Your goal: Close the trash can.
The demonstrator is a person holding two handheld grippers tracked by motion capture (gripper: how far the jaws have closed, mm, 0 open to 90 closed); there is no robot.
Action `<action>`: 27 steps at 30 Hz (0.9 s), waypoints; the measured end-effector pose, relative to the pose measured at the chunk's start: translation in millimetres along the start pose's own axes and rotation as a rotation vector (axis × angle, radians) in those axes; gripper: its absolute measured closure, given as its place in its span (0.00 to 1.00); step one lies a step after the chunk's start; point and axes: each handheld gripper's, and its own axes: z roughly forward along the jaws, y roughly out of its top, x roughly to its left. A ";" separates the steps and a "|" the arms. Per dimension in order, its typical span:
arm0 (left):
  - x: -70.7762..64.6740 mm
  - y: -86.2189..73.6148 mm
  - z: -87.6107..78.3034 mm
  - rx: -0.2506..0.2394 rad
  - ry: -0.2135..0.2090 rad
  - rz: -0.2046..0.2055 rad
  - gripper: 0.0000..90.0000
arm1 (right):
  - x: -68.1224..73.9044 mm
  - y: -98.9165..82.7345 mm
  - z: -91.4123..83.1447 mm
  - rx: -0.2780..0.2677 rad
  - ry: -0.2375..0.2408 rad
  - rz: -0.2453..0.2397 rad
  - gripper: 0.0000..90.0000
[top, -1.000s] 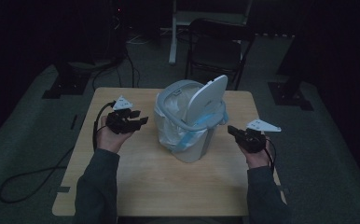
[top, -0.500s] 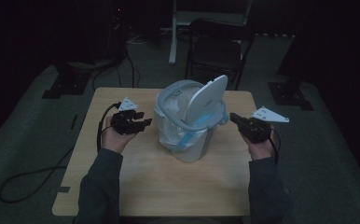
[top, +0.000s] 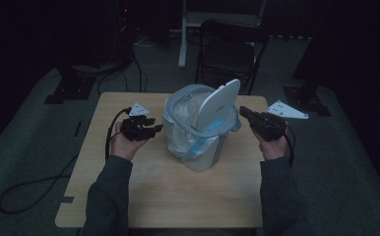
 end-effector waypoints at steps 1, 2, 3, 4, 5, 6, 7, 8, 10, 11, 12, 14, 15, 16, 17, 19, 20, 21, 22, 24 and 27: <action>-0.1 0.2 1.1 0.000 -0.001 0.000 0.64 | 1.1 2.9 1.6 -0.007 0.008 -0.004 1.00; -0.1 0.4 2.0 0.002 -0.002 0.001 0.64 | 2.2 5.9 3.4 -0.011 0.016 -0.006 1.00; -0.3 0.5 2.9 0.001 -0.004 0.000 0.64 | 3.2 8.8 5.5 -0.016 0.019 -0.011 1.00; -0.5 0.8 3.7 0.002 -0.005 0.000 0.64 | 3.7 10.9 6.9 -0.018 0.023 -0.013 1.00; -0.8 0.9 4.8 0.000 -0.008 -0.002 0.64 | 4.1 13.6 9.3 -0.021 0.030 -0.017 1.00; -0.8 1.1 5.1 0.002 -0.009 -0.002 0.64 | 4.8 16.4 12.0 -0.024 0.038 -0.014 1.00; -0.8 1.3 5.8 0.003 -0.011 -0.001 0.64 | 4.7 17.8 13.9 -0.026 0.042 -0.015 1.00; -1.0 1.5 6.6 0.003 -0.011 -0.001 0.64 | 4.7 19.3 16.3 -0.027 0.047 -0.015 1.00; -0.5 1.7 7.4 0.002 -0.013 -0.001 0.64 | 4.2 21.4 20.6 -0.034 0.060 -0.005 1.00; -0.2 1.8 7.8 0.002 -0.014 -0.002 0.64 | 3.7 22.1 21.9 -0.038 0.065 0.001 1.00; -0.1 1.8 8.3 0.000 -0.013 -0.005 0.64 | 3.2 22.7 23.1 -0.042 0.070 0.003 1.00; 0.3 1.9 9.1 0.002 -0.015 -0.006 0.64 | 2.7 24.4 25.7 -0.047 0.082 0.010 1.00; 0.2 1.9 9.8 0.001 -0.017 -0.008 0.64 | 2.4 25.6 27.6 -0.045 0.089 0.011 1.00; 0.1 2.0 10.2 0.003 -0.019 -0.006 0.64 | 2.3 26.8 29.7 -0.041 0.098 0.011 1.00; -0.3 2.0 10.8 0.004 -0.019 -0.004 0.64 | 2.5 28.1 32.2 -0.034 0.108 0.010 1.00; -1.3 2.2 11.9 0.005 -0.023 -0.002 0.64 | 4.3 30.4 38.0 -0.018 0.123 -0.003 1.00; -1.9 2.3 12.6 0.006 -0.025 -0.001 0.64 | 5.0 31.0 40.7 -0.009 0.129 -0.006 1.00; -2.4 2.4 13.0 0.006 -0.027 0.000 0.64 | 5.7 31.7 45.7 0.006 0.140 -0.009 1.00; -3.0 2.4 13.4 0.004 -0.030 -0.001 0.64 | 5.9 32.1 49.9 0.023 0.149 -0.007 1.00; -3.5 2.4 13.9 0.005 -0.031 0.001 0.64 | 5.7 32.3 54.4 0.042 0.159 -0.001 1.00; -2.6 2.2 13.5 0.008 -0.032 0.003 0.64 | 6.8 33.4 68.9 0.116 0.184 0.001 1.00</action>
